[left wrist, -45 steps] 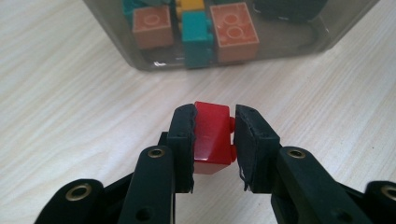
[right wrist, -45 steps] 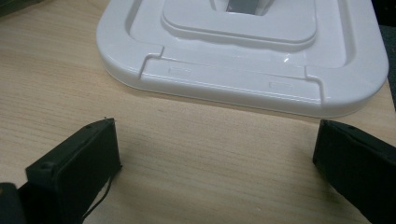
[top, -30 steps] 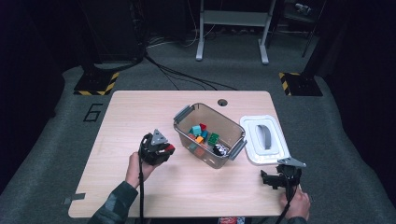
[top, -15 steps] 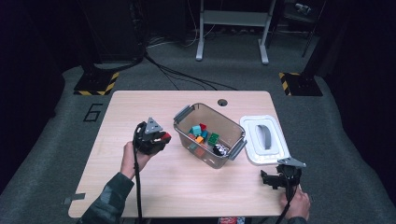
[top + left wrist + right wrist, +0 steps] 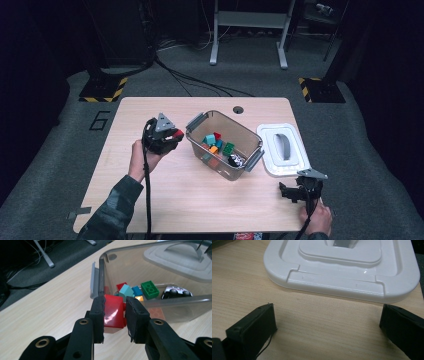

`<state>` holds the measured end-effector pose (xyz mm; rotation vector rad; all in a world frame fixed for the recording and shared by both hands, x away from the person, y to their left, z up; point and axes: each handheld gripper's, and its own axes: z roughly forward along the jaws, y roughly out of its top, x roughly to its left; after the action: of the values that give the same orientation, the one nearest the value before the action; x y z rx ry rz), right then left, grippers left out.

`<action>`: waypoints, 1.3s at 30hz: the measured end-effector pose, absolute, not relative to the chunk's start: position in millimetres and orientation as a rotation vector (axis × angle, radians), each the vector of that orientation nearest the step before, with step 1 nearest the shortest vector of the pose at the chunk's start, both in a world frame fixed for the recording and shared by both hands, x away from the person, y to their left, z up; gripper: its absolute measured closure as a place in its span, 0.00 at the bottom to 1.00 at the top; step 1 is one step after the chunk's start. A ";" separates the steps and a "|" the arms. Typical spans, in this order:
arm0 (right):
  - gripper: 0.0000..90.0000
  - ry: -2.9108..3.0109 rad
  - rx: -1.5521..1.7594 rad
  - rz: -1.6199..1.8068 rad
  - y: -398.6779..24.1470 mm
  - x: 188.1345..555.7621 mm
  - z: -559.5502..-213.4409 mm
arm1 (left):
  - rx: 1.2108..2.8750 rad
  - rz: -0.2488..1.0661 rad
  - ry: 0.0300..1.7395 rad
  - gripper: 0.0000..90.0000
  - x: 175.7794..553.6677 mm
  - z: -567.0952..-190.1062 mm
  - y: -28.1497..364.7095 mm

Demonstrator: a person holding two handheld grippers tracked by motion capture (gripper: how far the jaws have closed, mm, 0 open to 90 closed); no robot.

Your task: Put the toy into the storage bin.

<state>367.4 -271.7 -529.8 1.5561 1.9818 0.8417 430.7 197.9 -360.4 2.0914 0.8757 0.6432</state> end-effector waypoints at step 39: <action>0.00 1.982 1.555 0.842 -271.9 367.5 -529.9 | 2.200 0.460 0.877 0.77 479.3 -386.9 145.1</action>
<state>367.5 -271.9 -529.9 1.5550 1.9825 0.8421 479.3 145.1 -386.9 2.2001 0.8775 0.4603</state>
